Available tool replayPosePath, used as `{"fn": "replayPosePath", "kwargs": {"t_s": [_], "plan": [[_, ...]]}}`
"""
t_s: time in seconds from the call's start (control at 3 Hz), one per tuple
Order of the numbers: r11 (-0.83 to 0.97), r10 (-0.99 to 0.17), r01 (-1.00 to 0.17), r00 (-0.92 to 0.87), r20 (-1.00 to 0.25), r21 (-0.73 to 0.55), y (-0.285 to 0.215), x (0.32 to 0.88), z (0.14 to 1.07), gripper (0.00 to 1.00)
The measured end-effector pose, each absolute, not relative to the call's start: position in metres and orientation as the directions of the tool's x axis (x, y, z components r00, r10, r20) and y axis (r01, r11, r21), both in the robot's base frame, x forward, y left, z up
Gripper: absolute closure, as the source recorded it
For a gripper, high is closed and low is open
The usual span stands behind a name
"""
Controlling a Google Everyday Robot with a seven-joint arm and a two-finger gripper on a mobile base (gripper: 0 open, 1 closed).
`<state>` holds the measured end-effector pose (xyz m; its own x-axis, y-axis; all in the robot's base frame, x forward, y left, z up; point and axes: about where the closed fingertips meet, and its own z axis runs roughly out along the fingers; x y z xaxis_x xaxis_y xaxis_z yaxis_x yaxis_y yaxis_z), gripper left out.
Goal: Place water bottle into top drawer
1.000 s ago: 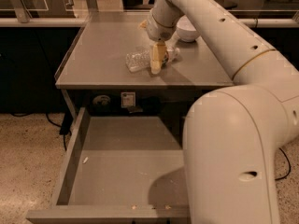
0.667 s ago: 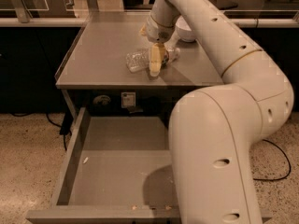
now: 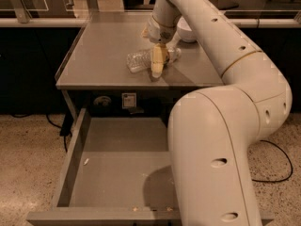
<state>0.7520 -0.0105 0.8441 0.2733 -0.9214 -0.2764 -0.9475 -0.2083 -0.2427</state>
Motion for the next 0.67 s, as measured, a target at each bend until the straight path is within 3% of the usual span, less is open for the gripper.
{"fn": "replayPosePath", "kwargs": {"t_s": [0.33,0.67], "plan": [[-0.208,-0.921,-0.947,0.273,-0.276,-0.243,-0.0105,0.752,0.8441,0.16],[-0.208,-0.921,-0.947,0.273,-0.276,-0.243,-0.0105,0.752,0.8441,0.39]]}}
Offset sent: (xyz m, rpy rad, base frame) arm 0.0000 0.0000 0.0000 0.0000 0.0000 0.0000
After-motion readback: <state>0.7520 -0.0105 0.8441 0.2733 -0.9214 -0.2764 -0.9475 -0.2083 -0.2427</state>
